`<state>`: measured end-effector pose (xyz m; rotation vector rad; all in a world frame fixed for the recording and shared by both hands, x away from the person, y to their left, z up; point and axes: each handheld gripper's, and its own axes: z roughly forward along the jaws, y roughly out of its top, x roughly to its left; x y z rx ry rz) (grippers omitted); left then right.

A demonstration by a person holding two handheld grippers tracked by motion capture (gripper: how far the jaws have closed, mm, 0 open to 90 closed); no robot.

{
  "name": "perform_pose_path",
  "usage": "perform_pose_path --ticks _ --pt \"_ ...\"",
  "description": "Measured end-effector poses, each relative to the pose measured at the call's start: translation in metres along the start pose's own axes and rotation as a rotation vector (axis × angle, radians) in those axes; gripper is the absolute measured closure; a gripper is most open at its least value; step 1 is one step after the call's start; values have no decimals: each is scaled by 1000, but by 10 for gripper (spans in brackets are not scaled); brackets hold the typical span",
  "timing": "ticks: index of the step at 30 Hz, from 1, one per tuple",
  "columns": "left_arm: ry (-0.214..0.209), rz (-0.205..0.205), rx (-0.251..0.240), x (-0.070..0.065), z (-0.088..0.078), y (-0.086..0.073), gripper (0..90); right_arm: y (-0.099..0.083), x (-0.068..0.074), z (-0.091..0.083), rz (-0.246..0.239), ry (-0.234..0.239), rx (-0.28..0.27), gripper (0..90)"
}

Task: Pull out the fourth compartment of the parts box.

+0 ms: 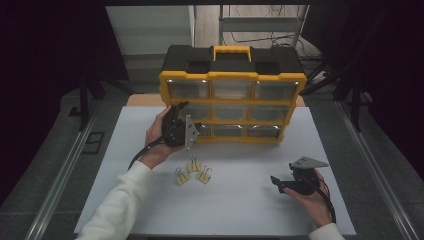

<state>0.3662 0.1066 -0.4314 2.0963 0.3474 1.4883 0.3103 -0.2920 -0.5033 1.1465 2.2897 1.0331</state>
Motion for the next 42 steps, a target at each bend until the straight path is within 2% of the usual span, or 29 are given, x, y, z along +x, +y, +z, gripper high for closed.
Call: perform_pose_path --ticks 19,28,42 --pt "6 12 20 -1 8 -3 193 0 0 0 -1 1 5 135" --pt "24 48 28 -4 9 -3 212 0 0 1 -3 0 6 135" --pt "98 97 29 -6 8 -4 376 0 0 0 -3 0 6 135"
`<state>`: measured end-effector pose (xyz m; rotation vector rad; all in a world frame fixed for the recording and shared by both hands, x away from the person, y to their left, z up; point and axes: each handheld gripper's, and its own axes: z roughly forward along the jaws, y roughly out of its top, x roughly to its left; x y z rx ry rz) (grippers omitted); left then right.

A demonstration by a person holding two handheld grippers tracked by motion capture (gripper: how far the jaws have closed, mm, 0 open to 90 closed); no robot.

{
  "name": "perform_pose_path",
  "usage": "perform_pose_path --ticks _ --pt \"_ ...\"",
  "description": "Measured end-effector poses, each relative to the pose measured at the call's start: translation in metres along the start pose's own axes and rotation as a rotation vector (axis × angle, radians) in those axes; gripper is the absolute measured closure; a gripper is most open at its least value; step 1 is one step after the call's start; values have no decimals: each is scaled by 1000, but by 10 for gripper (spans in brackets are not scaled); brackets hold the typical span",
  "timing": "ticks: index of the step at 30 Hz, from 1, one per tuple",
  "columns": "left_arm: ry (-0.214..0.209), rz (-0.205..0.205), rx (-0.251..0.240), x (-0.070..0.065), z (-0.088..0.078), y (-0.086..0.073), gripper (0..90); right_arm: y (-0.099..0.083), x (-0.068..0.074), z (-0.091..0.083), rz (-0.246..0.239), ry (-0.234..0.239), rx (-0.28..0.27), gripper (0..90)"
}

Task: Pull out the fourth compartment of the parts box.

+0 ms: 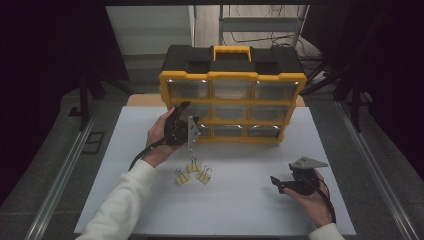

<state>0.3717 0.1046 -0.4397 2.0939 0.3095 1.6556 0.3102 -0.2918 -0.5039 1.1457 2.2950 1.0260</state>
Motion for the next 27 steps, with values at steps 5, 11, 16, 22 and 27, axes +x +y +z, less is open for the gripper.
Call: perform_pose_path --ticks 5,11,16,22,27 --pt "36 11 -2 -1 0 -1 452 0 0 0 0 0 0 135" --pt "72 24 -3 -2 -1 -1 542 0 0 0 0 0 -1 135" --pt "97 34 -4 -3 -1 -2 598 0 0 0 1 -1 -1 135" --pt "119 51 3 -4 0 -1 640 0 0 0 3 -1 -1 135" --pt "123 58 2 -5 0 -1 656 0 0 0 2 -2 -2 135"
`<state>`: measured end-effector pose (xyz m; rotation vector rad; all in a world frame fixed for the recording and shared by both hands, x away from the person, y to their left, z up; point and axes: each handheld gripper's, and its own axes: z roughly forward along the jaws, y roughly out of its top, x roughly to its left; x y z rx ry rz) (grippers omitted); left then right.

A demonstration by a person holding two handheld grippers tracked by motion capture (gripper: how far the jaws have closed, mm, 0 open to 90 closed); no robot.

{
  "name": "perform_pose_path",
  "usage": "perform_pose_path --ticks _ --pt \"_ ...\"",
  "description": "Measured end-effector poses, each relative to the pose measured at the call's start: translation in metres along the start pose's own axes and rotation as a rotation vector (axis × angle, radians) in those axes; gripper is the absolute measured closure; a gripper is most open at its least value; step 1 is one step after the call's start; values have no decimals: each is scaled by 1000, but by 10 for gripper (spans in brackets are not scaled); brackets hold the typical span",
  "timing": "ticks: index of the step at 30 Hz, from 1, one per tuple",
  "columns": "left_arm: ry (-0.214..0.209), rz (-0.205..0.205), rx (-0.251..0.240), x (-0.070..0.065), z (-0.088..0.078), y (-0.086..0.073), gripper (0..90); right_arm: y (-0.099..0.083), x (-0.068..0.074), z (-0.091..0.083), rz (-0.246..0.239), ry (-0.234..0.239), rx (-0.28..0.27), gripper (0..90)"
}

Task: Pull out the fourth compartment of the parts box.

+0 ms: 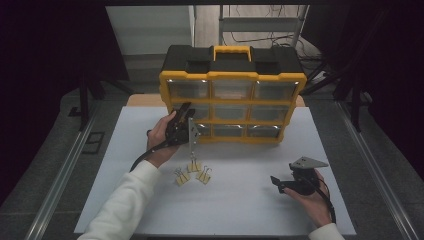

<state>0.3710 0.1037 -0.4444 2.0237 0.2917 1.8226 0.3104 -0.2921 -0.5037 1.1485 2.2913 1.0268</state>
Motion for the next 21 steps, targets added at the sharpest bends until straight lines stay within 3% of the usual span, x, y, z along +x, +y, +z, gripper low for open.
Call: perform_pose_path --ticks 7,9,12,21 --pt "10 17 -3 -1 0 0 671 0 0 0 -1 -2 -1 135" --pt "13 11 -14 -1 -1 -1 673 0 0 0 0 -1 -1 135" --pt "-15 -25 -38 3 -4 1 755 0 0 0 0 -1 -1 135" --pt "-1 6 -29 0 -2 1 733 0 0 0 -1 -2 -2 135"
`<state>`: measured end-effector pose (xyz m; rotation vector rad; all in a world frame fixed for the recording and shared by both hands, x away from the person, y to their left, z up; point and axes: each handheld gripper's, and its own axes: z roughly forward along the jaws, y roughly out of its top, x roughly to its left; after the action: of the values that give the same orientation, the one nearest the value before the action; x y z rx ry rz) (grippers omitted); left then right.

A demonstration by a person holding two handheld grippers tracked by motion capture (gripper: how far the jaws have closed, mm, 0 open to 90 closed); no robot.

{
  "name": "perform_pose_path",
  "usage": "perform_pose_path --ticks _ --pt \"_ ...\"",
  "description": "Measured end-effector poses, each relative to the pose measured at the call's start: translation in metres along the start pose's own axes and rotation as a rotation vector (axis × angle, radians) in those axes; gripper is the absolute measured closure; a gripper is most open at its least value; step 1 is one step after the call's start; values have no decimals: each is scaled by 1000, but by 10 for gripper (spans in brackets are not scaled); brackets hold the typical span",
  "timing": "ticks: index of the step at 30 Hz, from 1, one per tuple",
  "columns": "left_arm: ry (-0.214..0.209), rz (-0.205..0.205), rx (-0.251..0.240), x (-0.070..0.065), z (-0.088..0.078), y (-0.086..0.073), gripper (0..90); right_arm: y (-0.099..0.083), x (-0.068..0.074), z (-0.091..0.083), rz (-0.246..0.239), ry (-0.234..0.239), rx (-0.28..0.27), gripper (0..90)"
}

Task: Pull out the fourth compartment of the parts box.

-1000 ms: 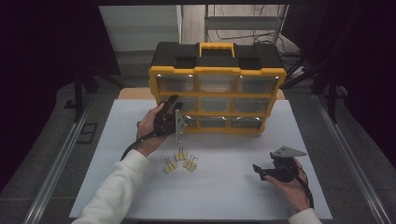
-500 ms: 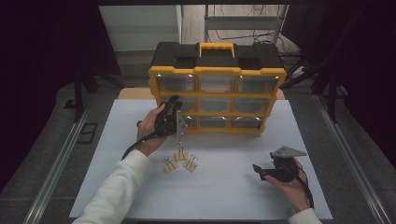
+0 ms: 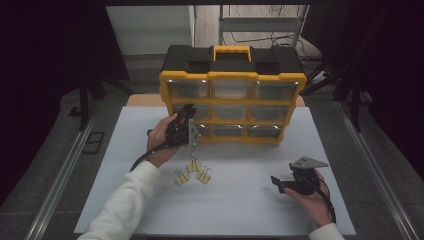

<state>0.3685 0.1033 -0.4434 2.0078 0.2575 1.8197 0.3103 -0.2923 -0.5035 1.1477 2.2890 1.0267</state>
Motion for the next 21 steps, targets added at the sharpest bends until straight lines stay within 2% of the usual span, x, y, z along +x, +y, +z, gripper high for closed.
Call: perform_pose_path --ticks 8,13,18,21 --pt "15 23 7 -5 3 -1 640 0 0 0 0 1 1 135" --pt "29 64 15 -9 4 0 603 0 0 1 0 2 1 135" --pt "57 95 25 -12 5 1 611 0 0 0 2 3 2 135" --pt "78 97 26 -13 5 1 650 0 0 1 -1 3 2 135"
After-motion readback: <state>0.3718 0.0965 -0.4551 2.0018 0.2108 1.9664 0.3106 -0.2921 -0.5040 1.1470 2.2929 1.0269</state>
